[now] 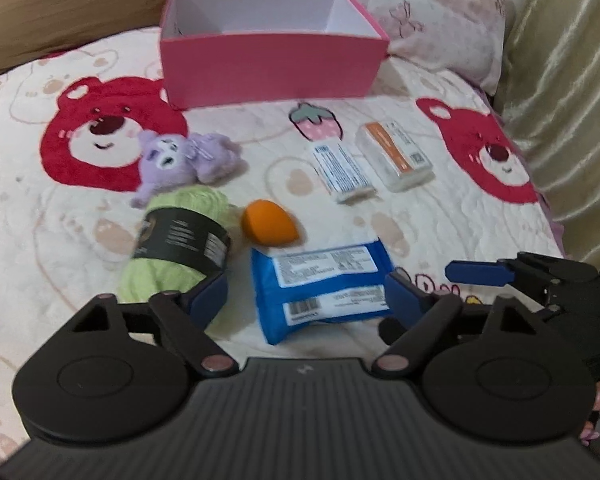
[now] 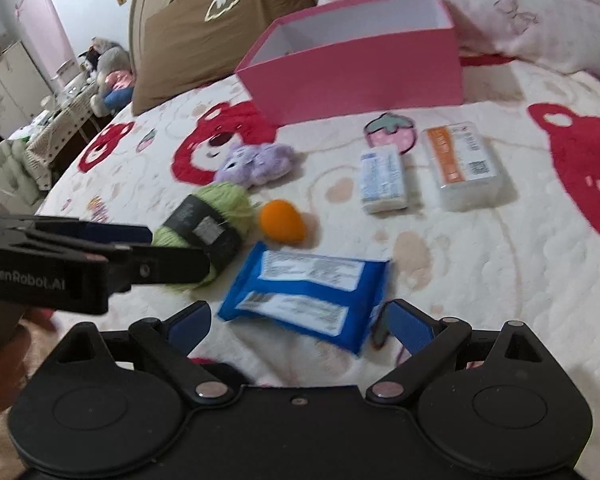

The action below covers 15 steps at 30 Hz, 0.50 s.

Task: Organize objects
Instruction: 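Close the left gripper on the blue wet-wipe pack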

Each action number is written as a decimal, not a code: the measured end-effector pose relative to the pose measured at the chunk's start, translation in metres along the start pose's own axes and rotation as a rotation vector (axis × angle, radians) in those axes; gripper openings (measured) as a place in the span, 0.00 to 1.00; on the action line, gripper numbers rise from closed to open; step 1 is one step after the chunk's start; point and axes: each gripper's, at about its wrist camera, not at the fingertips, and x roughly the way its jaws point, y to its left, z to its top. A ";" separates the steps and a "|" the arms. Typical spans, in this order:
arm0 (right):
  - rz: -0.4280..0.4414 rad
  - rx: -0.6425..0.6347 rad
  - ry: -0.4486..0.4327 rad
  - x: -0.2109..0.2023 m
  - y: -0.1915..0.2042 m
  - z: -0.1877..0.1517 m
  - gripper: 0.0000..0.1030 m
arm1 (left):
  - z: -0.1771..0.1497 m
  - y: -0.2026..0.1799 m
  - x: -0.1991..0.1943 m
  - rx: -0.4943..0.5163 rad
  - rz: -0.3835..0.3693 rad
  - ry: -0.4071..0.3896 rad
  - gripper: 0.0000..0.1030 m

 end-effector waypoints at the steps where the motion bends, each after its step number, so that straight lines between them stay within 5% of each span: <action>1: -0.005 0.000 -0.002 0.002 -0.002 -0.002 0.95 | -0.001 -0.003 0.004 0.007 -0.003 0.005 0.69; 6: -0.035 0.026 0.025 0.018 -0.019 -0.008 0.94 | -0.008 -0.015 0.020 0.021 0.019 0.004 0.55; 12: -0.047 0.025 0.030 0.025 -0.031 -0.014 0.70 | -0.013 -0.015 0.048 -0.019 0.021 0.055 0.37; 15: -0.008 0.051 0.036 0.029 -0.034 -0.016 0.64 | -0.014 -0.009 0.060 -0.051 0.052 0.077 0.36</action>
